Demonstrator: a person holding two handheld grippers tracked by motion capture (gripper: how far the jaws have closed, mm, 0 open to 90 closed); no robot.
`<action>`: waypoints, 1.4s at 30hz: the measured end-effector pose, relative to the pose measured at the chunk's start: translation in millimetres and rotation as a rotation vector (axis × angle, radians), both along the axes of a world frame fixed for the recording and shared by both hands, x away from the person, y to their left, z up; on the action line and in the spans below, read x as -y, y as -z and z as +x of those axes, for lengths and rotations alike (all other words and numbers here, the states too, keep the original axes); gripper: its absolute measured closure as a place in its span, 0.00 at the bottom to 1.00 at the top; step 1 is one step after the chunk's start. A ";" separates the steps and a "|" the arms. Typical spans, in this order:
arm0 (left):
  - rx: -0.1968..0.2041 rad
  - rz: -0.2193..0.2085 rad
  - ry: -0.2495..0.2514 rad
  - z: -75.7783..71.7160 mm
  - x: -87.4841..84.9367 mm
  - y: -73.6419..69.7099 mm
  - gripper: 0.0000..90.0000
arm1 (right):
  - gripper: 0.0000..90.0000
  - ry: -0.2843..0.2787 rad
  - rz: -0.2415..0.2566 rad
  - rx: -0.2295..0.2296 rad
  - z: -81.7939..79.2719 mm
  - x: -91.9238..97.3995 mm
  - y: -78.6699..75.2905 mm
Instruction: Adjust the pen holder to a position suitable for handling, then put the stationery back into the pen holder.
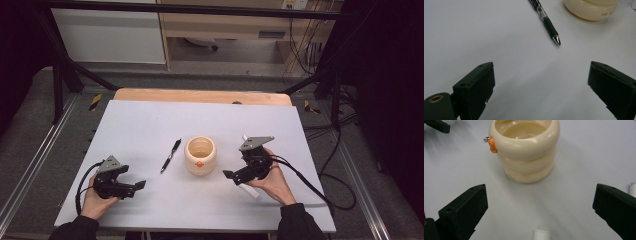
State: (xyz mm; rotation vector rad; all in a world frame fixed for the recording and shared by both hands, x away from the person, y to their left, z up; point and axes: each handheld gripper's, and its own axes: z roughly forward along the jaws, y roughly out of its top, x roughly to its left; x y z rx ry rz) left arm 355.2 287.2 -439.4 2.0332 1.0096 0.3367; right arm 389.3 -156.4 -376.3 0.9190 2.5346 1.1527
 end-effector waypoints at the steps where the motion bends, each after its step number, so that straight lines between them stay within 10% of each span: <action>1: 0.000 0.001 0.000 -0.1 0.0 0.0 0.08 | 0.00 0.005 0.000 -0.007 -0.5 2.1 1.7; 30: 0.002 -0.003 0.002 -0.1 -0.4 -0.2 0.08 | 0.08 0.080 -0.136 -0.105 -21.3 28.5 43.3; 42: 0.000 -0.001 0.005 0.0 -0.9 0.0 0.08 | 0.29 0.058 -0.176 -0.143 -21.8 29.1 47.4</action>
